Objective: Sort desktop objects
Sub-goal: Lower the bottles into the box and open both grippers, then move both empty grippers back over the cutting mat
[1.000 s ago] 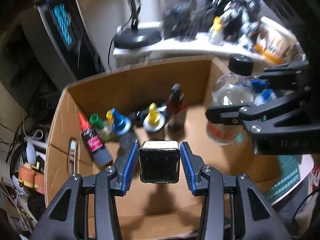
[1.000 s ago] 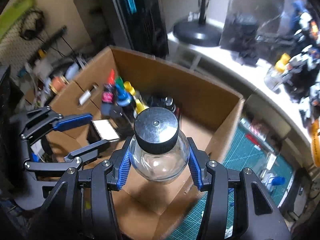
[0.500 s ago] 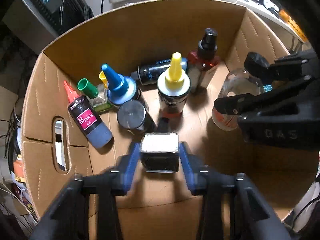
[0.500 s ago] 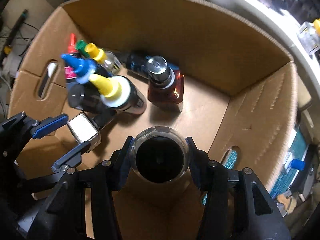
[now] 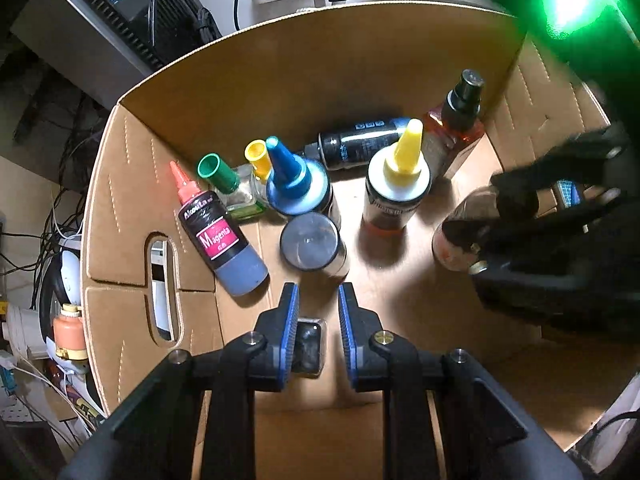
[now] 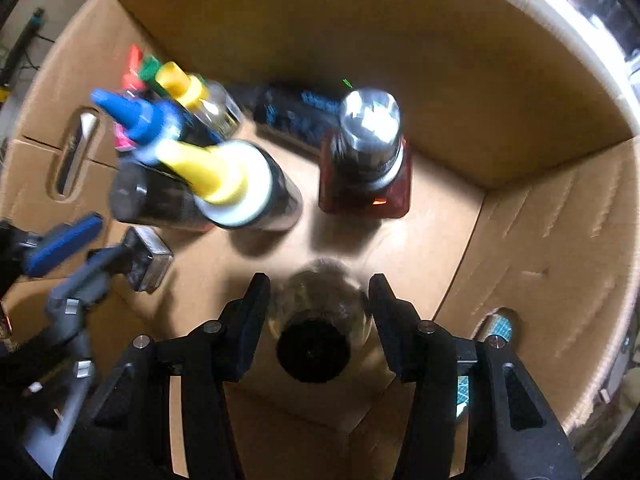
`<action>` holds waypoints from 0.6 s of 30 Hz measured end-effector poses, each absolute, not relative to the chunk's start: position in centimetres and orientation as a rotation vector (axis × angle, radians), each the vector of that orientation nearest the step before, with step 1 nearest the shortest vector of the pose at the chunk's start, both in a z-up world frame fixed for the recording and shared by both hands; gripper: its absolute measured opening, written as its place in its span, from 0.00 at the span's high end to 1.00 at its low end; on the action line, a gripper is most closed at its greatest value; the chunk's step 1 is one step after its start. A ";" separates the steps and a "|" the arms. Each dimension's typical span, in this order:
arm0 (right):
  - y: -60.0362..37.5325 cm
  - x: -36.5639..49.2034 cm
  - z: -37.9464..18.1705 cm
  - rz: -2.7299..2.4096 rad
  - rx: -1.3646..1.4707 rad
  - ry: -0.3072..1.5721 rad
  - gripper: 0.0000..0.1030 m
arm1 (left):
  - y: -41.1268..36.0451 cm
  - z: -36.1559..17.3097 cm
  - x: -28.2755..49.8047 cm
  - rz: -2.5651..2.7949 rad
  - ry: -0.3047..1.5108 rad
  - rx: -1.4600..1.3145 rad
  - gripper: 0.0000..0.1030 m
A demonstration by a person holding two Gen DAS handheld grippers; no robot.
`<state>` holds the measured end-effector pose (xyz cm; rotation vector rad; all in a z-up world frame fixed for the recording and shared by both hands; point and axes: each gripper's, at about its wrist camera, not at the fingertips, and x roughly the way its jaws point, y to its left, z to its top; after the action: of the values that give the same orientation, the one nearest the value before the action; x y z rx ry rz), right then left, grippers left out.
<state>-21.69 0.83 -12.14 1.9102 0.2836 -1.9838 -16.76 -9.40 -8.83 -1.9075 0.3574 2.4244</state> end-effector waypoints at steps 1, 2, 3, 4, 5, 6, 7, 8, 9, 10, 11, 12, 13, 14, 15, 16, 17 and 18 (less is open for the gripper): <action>1.0 -21.3 -11.1 -1.996 1.885 0.277 0.49 | -9.4 -8.8 -16.6 2.429 0.353 -1.906 0.80; 1.3 -21.0 -10.1 -2.008 1.859 0.270 0.46 | -9.3 -8.3 -16.3 2.446 0.349 -1.891 0.80; 1.5 -20.6 -9.1 -2.023 1.832 0.265 0.44 | -9.3 -7.9 -16.0 2.463 0.346 -1.876 0.79; 1.8 -20.2 -8.1 -2.041 1.803 0.263 0.38 | -9.2 -7.5 -15.8 2.479 0.342 -1.861 0.77; 2.1 -19.7 -7.1 -2.058 1.774 0.260 0.34 | -9.2 -7.1 -15.5 2.497 0.338 -1.844 0.66; 2.3 -19.5 -6.2 -2.077 1.743 0.258 0.34 | -9.1 -6.3 -15.1 2.526 0.337 -1.817 0.51; 2.6 -19.1 -5.0 -2.104 1.704 0.254 0.33 | -9.1 -5.7 -14.6 2.560 0.339 -1.782 0.44; 3.0 -18.6 -3.9 -2.126 1.670 0.250 0.33 | -9.1 -5.0 -14.1 2.594 0.341 -1.745 0.36; 3.4 -18.3 -3.1 -2.137 1.647 0.249 0.32 | -9.0 -4.3 -13.8 2.628 0.345 -1.702 0.30; 3.8 -18.1 -2.2 -2.149 1.618 0.248 0.32 | -8.8 -3.6 -13.4 2.662 0.349 -1.657 0.29; 4.3 -18.0 -1.4 -2.163 1.589 0.247 0.32 | -8.6 -2.9 -13.1 2.695 0.353 -1.612 0.27; 4.6 -17.9 -0.5 -2.180 1.560 0.246 0.32 | -8.5 -2.1 -12.7 2.726 0.352 -1.564 0.26; 5.1 -17.3 0.7 -2.205 1.513 0.243 0.32 | -8.8 -1.2 -12.3 2.747 0.323 -1.504 0.26; 5.7 -16.7 1.8 -2.234 1.457 0.241 0.32 | -9.0 -0.3 -12.0 2.766 0.295 -1.444 0.24; 6.2 -16.5 2.4 -2.264 1.407 0.242 0.31 | -9.2 0.6 -11.5 2.786 0.266 -1.381 0.19; 5.8 -16.8 2.8 -2.297 1.358 0.244 0.29 | -9.1 1.5 -10.7 2.815 0.241 -1.303 0.15; 5.1 -16.9 3.0 -2.334 1.307 0.246 0.22 | -9.0 2.3 -10.0 2.842 0.215 -1.225 0.07; 5.4 -16.3 3.4 -2.375 1.252 0.246 0.18 | -8.8 3.1 -9.1 2.870 0.192 -1.144 0.01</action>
<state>-16.34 5.36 3.44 1.2523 0.2462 -2.3748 -9.13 -8.82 3.12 -1.1443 0.1922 2.8696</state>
